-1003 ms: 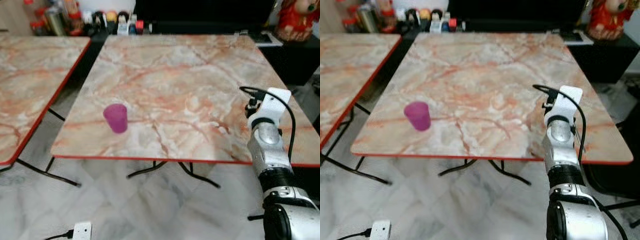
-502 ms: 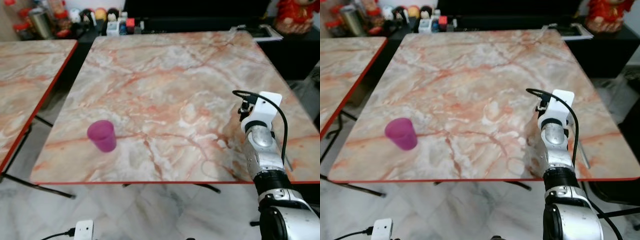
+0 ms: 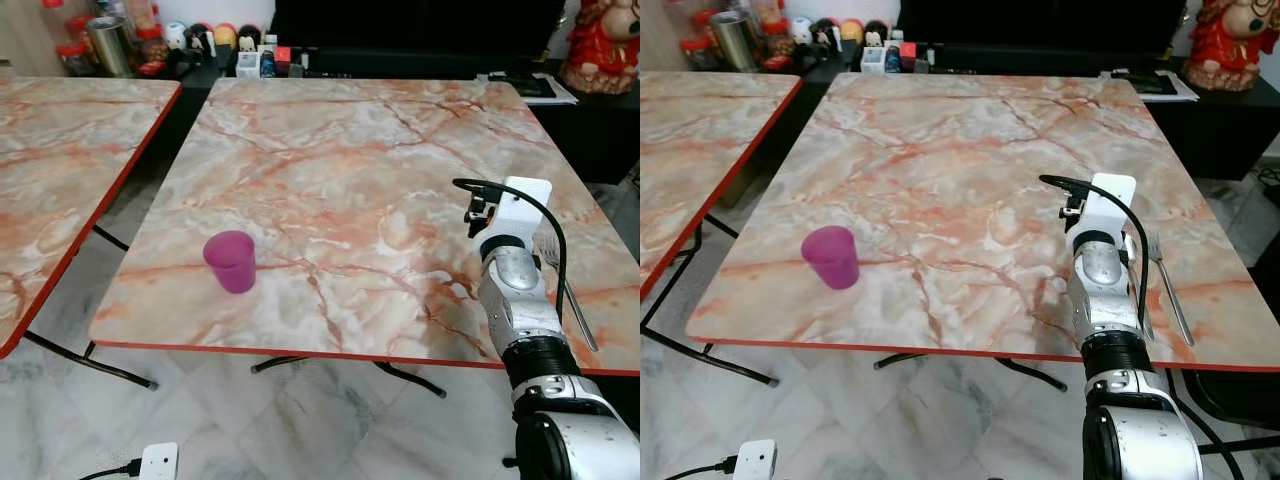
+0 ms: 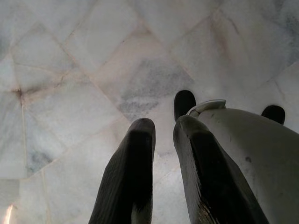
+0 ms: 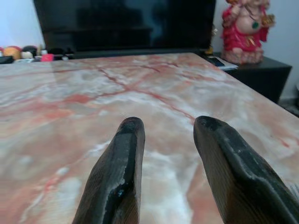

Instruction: Setting the table

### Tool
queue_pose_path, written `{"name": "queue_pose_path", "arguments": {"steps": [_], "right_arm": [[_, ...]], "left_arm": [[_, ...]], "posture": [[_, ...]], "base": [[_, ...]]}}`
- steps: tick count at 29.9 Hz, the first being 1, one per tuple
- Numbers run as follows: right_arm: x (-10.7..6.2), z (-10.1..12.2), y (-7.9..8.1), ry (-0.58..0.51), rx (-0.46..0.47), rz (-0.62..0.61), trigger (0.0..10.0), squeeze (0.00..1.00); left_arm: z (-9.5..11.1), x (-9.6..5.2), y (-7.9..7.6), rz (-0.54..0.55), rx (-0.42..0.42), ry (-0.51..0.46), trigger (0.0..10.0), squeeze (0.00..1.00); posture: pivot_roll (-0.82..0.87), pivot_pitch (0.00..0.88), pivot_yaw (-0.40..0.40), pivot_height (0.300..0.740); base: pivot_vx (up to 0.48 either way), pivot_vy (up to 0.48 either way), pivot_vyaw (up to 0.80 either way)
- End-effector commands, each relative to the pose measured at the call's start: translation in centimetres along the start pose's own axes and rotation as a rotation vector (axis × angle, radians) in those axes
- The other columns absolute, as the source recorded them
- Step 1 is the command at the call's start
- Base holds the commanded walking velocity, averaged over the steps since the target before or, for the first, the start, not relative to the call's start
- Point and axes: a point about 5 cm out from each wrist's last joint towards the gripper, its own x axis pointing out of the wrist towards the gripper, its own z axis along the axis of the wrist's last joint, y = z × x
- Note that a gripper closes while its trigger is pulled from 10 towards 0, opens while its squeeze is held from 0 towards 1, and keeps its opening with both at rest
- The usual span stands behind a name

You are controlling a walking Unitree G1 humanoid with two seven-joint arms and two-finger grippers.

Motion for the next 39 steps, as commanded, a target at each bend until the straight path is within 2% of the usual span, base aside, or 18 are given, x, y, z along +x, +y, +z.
{"name": "queue_pose_path", "arguments": {"steps": [1, 5, 12, 31, 39], "right_arm": [[-0.2, -0.3, -0.5, 0.013, -0.021, 0.000, 10.0, 0.00], [-0.2, -0.6, -0.7, 0.024, -0.018, -0.009, 10.0, 0.00], [-0.2, -0.4, -0.1, 0.026, -0.018, 0.006, 10.0, 0.00], [-0.6, -0.8, -0.5, 0.037, -0.037, 0.007, 10.0, 0.00], [-1.2, -1.2, -0.7, 0.046, -0.049, 0.011, 10.0, 0.00]], "left_arm": [[-0.7, -0.1, 0.0, -0.005, 0.018, 0.034, 10.0, 0.00], [-0.7, -0.1, 0.0, -0.005, 0.018, 0.034, 10.0, 0.00], [-0.6, -0.1, 0.0, -0.003, 0.013, 0.031, 10.0, 0.00], [-0.6, -0.1, -0.1, 0.000, 0.011, 0.030, 10.0, 0.00], [-0.6, -0.1, 0.0, 0.002, 0.005, 0.030, 10.0, 0.00]], "posture": [[-0.03, 0.104, -0.019, 0.736], [-0.03, 0.104, -0.019, 0.736], [-0.02, 0.108, -0.022, 0.736], [-0.03, 0.110, -0.024, 0.736], [-0.03, 0.112, -0.023, 0.736]], "base": [[0.000, 0.000, 0.00], [0.000, 0.000, 0.00], [0.000, 0.000, 0.00], [0.000, -0.358, 0.00], [0.000, 0.000, 0.00]]}}
